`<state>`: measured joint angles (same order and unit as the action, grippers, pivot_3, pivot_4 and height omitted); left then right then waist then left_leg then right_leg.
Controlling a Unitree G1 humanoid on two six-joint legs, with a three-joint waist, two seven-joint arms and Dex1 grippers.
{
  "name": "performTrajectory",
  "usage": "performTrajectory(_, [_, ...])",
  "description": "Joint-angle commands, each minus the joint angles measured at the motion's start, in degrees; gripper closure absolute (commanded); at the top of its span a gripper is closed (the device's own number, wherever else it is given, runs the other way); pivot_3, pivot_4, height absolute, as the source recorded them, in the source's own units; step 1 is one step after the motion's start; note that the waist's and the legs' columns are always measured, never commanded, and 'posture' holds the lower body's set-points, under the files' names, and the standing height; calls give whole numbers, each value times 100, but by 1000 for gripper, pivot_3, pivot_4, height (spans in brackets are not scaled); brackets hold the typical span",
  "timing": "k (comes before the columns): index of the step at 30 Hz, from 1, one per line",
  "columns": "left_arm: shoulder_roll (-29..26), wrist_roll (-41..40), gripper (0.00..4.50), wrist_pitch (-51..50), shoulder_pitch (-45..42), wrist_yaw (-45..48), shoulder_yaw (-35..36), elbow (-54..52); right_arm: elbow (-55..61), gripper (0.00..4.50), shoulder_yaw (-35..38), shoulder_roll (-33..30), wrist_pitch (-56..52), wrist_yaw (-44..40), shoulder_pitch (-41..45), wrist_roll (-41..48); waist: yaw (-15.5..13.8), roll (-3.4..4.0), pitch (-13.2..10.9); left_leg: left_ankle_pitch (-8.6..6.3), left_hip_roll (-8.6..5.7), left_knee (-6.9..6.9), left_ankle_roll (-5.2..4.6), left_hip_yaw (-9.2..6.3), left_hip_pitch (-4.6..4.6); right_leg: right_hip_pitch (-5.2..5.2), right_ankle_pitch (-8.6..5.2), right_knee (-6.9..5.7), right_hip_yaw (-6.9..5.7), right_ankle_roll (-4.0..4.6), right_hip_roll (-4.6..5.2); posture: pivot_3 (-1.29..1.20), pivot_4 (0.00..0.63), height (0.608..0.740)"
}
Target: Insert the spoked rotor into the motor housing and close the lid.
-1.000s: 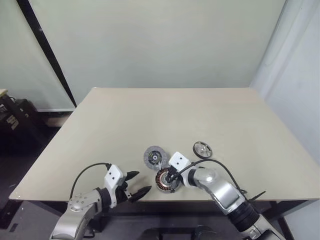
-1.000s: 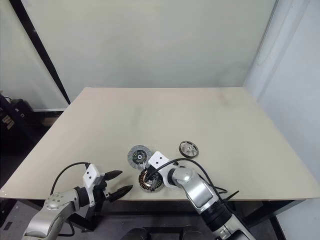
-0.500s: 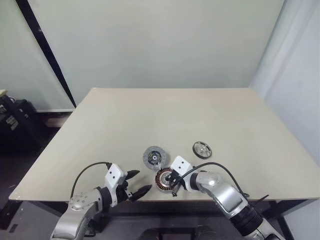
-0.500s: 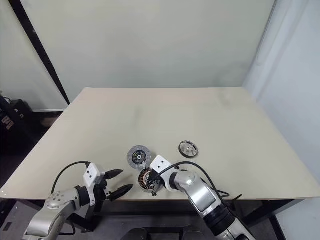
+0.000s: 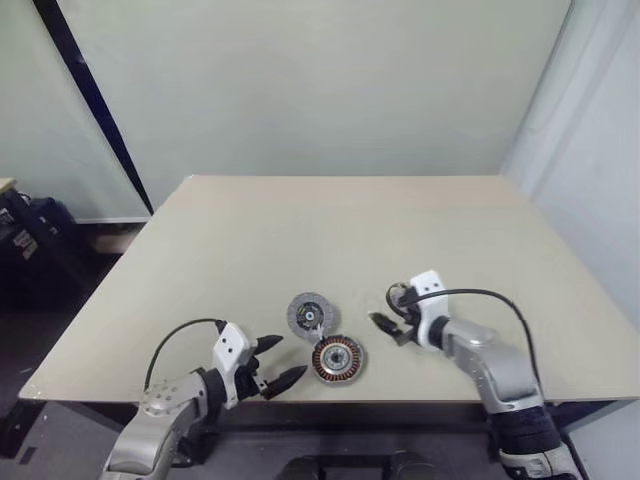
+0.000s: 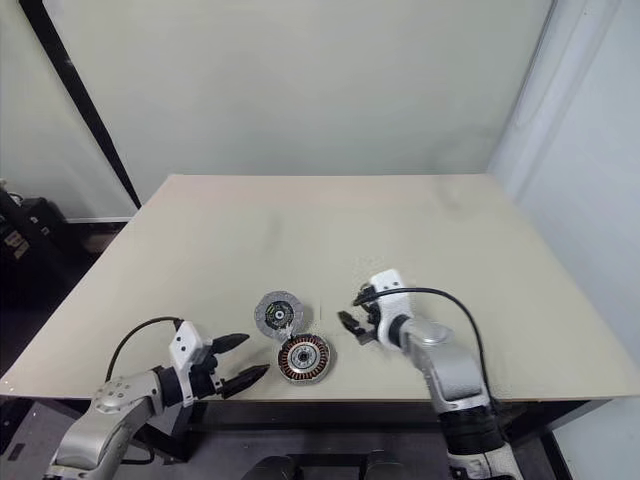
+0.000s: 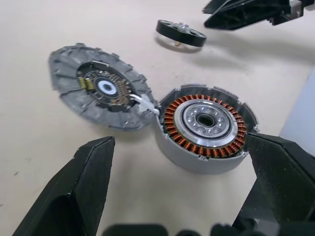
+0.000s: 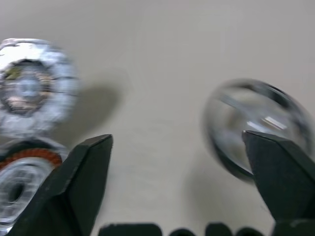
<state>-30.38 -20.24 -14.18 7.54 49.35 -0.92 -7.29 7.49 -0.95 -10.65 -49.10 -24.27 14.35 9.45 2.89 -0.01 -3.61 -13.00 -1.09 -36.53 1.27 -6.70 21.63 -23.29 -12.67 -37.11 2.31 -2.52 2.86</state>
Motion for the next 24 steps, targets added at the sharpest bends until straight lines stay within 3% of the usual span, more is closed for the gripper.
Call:
performTrajectory(1, [-2, -35, 0, 86, -156, 77, 2, -135, 76, 20, 834, 403, -314, 508, 44, 471, -3, 1, 1, 1, 1, 2, -1, -2, -1, -1, 0, -2, -2, 0, -3, 0, 0, 740])
performTrajectory(7, [27, -37, 0, 54, -369, 155, -82, -73, -294, 20, 2347, 1262, -1440, 1437, 406, 1254, -3, 6, -1, 1, -1, -1, -1, 0, -2, -3, 0, -15, 4, 1, -2, 0, 0, 740])
performTrajectory(15, [46, -5, 0, 60, -492, 253, -138, -5, -1251, 20, 3801, 1839, -1568, 2126, 1147, 2262, 0, 22, 1, 2, -1, -4, -2, 2, -6, -7, 0, -34, 4, 2, -2, 0, 0, 740])
performTrajectory(24, [-15, -36, 0, 23, -395, 196, -100, -160, -2021, 20, 4129, 1973, -1194, 2614, 1490, 2787, 4, 29, 1, 2, -3, -1, -3, 2, -4, -9, 0, -36, 7, 2, -2, 0, 0, 740])
